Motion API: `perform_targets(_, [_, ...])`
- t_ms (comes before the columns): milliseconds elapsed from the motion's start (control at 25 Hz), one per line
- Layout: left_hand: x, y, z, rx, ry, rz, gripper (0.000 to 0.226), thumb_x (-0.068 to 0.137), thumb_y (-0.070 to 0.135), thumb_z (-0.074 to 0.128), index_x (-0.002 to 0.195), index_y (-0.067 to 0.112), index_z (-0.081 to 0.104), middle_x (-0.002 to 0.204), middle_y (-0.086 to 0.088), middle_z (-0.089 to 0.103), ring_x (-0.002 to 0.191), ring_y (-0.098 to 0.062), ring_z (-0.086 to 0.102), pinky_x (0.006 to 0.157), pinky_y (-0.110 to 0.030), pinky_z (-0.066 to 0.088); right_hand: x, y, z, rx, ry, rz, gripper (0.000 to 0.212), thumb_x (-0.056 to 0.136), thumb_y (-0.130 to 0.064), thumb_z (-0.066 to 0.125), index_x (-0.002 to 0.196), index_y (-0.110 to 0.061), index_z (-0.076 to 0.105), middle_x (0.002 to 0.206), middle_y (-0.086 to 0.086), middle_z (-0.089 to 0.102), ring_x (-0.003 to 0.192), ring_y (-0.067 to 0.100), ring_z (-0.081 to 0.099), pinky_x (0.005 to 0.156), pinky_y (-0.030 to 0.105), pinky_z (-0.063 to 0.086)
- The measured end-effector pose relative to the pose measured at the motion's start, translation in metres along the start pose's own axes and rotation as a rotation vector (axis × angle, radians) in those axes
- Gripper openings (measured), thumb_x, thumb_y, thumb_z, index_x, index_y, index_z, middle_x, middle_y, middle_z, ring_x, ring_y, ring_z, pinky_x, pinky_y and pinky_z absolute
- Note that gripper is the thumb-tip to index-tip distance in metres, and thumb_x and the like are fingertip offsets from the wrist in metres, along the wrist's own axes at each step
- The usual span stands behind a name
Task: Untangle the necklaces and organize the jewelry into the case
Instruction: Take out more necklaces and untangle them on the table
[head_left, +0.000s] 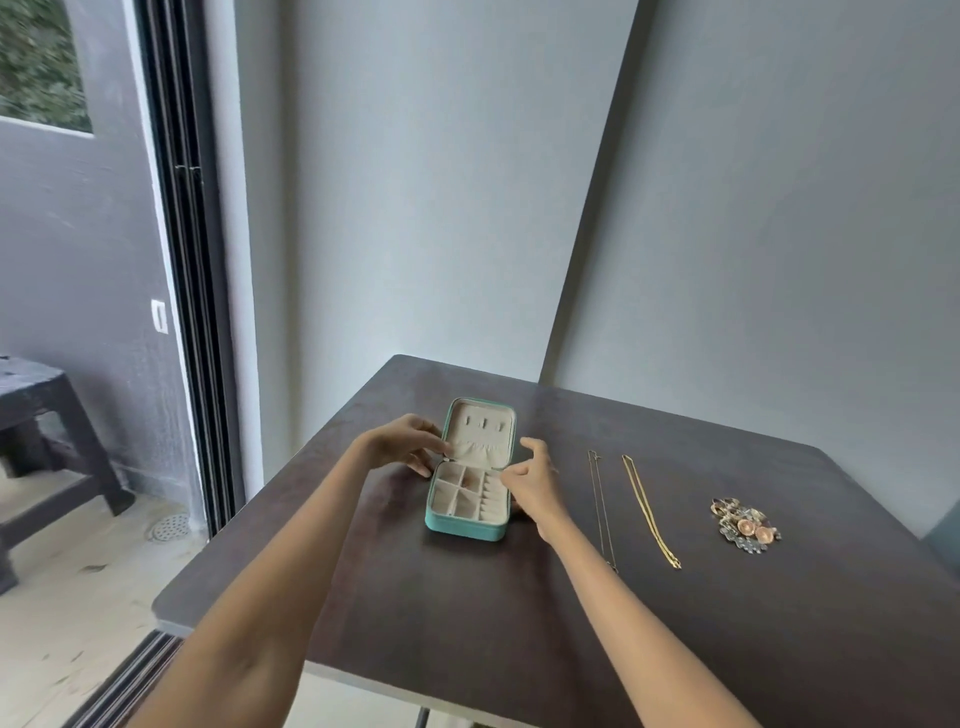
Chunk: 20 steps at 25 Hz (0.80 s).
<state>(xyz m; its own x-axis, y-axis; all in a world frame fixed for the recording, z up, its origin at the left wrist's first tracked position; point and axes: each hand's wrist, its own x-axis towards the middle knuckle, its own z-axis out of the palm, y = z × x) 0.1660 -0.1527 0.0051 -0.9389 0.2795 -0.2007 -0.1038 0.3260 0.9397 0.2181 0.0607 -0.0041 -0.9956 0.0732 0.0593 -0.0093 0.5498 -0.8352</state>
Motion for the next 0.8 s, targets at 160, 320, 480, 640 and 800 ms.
perform_targets(160, [-0.003, -0.011, 0.007, -0.15, 0.041, 0.08, 0.014, 0.088, 0.008, 0.063, 0.101, 0.005, 0.063, 0.088, -0.007, 0.069, 0.066, -0.016, 0.064, 0.06, -0.026, 0.057, -0.002, -0.003, -0.001, -0.178, 0.125, -0.215, 0.027, 0.081, -0.009, 0.062, 0.107, -0.014, 0.06, 0.091, 0.0, 0.056, 0.079, 0.015, 0.055, 0.067, 0.025, 0.038])
perform_targets(320, [-0.001, -0.015, 0.009, -0.152, 0.083, 0.11, 0.017, 0.088, 0.01, 0.063, 0.105, 0.006, 0.062, 0.087, -0.006, 0.067, 0.063, -0.012, 0.063, 0.058, -0.023, 0.056, 0.001, -0.025, 0.001, -0.542, -0.031, -0.379, 0.013, 0.084, -0.024, 0.06, 0.088, -0.019, 0.072, 0.094, -0.003, 0.066, 0.091, 0.018, 0.06, 0.072, 0.03, 0.047])
perform_targets(480, [0.0, -0.018, 0.011, -0.153, 0.115, 0.131, 0.01, 0.088, 0.01, 0.064, 0.098, 0.01, 0.062, 0.086, -0.006, 0.067, 0.06, -0.01, 0.063, 0.057, -0.023, 0.056, 0.01, -0.038, 0.01, -0.764, -0.161, -0.279, 0.014, 0.081, -0.023, 0.062, 0.086, -0.014, 0.071, 0.094, 0.004, 0.071, 0.093, 0.026, 0.064, 0.072, 0.031, 0.046])
perform_targets(640, [0.0, -0.021, 0.011, -0.135, 0.099, 0.159, 0.018, 0.087, 0.008, 0.064, 0.105, 0.01, 0.061, 0.095, -0.007, 0.066, 0.07, -0.012, 0.064, 0.064, -0.024, 0.057, 0.009, -0.037, 0.016, -0.837, -0.128, -0.303, 0.013, 0.079, -0.018, 0.056, 0.082, -0.017, 0.068, 0.091, 0.005, 0.068, 0.092, 0.029, 0.064, 0.069, 0.029, 0.041])
perform_targets(800, [-0.007, -0.021, 0.005, -0.117, -0.073, 0.145, 0.057, 0.073, 0.019, 0.075, 0.125, 0.015, 0.052, 0.114, -0.006, 0.066, 0.098, -0.018, 0.064, 0.077, -0.027, 0.055, 0.008, -0.032, 0.019, -0.753, -0.08, -0.269, 0.02, 0.076, -0.019, 0.054, 0.085, -0.017, 0.073, 0.092, 0.003, 0.072, 0.089, 0.028, 0.064, 0.068, 0.026, 0.041])
